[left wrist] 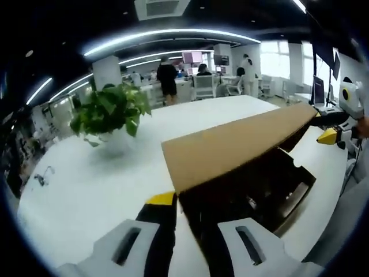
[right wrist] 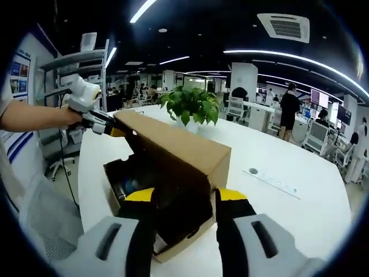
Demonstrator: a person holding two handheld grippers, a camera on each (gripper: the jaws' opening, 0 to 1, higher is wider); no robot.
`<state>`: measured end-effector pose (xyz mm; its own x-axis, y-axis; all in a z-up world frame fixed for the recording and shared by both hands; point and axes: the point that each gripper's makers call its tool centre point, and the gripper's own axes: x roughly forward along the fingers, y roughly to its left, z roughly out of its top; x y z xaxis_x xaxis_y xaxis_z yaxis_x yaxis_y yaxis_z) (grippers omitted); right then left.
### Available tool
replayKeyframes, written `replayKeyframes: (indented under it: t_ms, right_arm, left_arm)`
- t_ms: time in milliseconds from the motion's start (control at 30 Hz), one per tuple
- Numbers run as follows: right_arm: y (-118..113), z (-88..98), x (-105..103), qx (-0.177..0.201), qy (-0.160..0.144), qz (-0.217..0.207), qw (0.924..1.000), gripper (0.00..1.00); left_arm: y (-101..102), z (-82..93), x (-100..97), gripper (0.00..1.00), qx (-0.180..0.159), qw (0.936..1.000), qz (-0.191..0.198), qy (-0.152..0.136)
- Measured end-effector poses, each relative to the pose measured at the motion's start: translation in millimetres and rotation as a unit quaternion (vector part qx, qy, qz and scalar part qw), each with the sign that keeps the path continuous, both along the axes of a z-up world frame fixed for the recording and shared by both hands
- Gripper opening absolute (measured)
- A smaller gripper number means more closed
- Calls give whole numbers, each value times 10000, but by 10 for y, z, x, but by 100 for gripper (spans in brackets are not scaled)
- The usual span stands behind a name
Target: Operate the shoe box by opening the lid, removing the specified soft item, and placing it in the target area until the item is outside and the box remains undamaged.
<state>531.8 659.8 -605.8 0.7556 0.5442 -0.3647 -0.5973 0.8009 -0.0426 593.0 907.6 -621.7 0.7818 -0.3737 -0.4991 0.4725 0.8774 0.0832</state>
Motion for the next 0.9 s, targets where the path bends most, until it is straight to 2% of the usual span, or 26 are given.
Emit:
replayKeyframes:
  t_ms: [400,700,900]
  right_arm:
    - [-40,67,158,56,-86,-111,9999,36]
    - [-77,100,275,96,-150,-212,9996,33]
    - [-134,112,348,114,-212,-290,9993,28]
  left_arm:
    - [64,71,168,0,27,9994,266,-201]
    - [60,97,248,0,-56,9989,352,-300]
    - [58,114,300,0,-83,9986,385,-361]
